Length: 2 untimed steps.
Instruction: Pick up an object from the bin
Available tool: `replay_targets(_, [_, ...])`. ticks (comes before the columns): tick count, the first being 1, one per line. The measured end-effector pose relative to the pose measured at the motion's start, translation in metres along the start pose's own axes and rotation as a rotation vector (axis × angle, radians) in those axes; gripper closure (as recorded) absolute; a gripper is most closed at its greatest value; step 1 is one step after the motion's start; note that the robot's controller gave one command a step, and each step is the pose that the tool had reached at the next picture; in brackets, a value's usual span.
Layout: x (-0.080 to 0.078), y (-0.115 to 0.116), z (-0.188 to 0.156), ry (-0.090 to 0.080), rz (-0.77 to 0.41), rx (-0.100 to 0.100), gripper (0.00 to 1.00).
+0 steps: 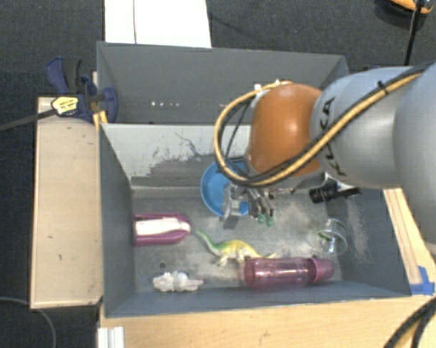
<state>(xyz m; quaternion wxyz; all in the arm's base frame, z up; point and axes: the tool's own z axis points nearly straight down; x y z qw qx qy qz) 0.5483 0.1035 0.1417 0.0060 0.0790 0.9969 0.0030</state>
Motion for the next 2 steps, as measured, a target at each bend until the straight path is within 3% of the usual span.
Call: replay_targets(2, [0.0, -0.0001, -0.0039, 0.0, 0.0, 0.0, 1.0])
